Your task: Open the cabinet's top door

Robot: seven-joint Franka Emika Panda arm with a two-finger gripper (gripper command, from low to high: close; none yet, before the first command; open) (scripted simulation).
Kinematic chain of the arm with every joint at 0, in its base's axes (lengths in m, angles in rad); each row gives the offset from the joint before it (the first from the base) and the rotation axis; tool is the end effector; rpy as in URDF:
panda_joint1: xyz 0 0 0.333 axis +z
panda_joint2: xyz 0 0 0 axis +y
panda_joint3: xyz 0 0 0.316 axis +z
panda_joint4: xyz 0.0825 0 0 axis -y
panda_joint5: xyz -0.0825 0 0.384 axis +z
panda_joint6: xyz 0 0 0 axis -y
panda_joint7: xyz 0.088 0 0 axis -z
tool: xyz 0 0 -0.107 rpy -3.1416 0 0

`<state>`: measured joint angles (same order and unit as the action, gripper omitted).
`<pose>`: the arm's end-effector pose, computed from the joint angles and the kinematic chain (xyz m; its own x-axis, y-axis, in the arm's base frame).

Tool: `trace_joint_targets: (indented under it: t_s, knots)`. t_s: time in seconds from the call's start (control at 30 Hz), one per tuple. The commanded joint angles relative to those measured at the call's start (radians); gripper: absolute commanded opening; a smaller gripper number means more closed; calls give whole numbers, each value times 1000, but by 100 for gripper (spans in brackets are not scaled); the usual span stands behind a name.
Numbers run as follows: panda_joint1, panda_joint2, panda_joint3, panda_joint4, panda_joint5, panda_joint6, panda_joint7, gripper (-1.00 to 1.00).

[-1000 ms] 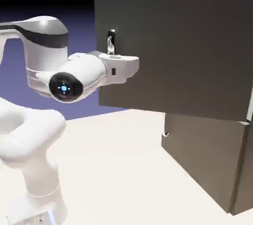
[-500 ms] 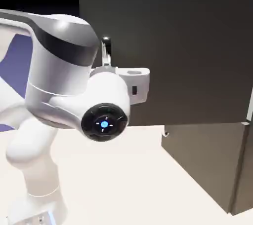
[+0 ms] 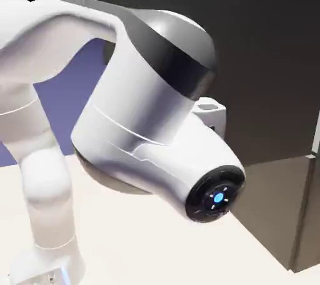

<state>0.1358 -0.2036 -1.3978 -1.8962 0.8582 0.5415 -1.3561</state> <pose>0.1716 -0.3586 0.5678 0.7047 -0.0692 0.7062 0.7029 -0.0673 -0.7081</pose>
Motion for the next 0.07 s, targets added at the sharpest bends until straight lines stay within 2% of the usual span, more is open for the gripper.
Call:
trace_joint_targets:
  t_s: [0.0, 0.03]
  knots:
    - [37, -4, -33, 7, -2, 1, 3, -100]
    - [73, -12, -64, 14, -5, 3, 10, -100]
